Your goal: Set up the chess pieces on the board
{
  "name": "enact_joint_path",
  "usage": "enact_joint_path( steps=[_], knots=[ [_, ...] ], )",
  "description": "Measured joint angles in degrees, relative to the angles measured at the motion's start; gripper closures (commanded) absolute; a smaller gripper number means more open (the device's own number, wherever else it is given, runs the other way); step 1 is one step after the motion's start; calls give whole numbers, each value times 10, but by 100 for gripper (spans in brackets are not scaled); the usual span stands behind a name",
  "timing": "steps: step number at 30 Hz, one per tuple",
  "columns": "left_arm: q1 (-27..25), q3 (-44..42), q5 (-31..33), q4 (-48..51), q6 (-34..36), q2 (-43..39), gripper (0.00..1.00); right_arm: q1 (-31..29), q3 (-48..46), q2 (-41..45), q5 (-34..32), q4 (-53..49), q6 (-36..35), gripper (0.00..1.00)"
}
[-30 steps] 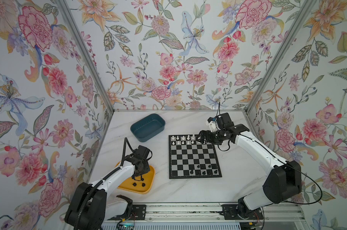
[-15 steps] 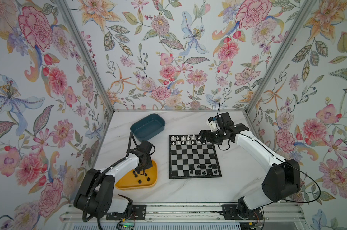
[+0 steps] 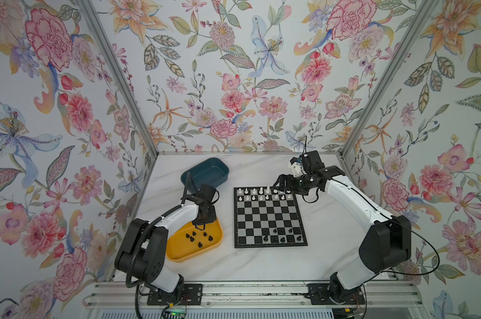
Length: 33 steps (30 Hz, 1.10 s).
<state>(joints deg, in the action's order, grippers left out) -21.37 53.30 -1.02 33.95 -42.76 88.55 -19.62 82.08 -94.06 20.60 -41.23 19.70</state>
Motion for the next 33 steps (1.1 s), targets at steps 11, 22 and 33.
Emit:
enact_joint_path(
  steps=[11,22,33],
  knots=[
    [0,46,-16,47,19,-24,66,-5,90,-76,2,-21,-7,1],
    [3,32,-3,54,19,-87,64,-23,129,-98,7,-41,-15,1],
    [9,-47,-4,50,14,-122,64,-37,127,-98,2,-47,-15,1]
  ],
)
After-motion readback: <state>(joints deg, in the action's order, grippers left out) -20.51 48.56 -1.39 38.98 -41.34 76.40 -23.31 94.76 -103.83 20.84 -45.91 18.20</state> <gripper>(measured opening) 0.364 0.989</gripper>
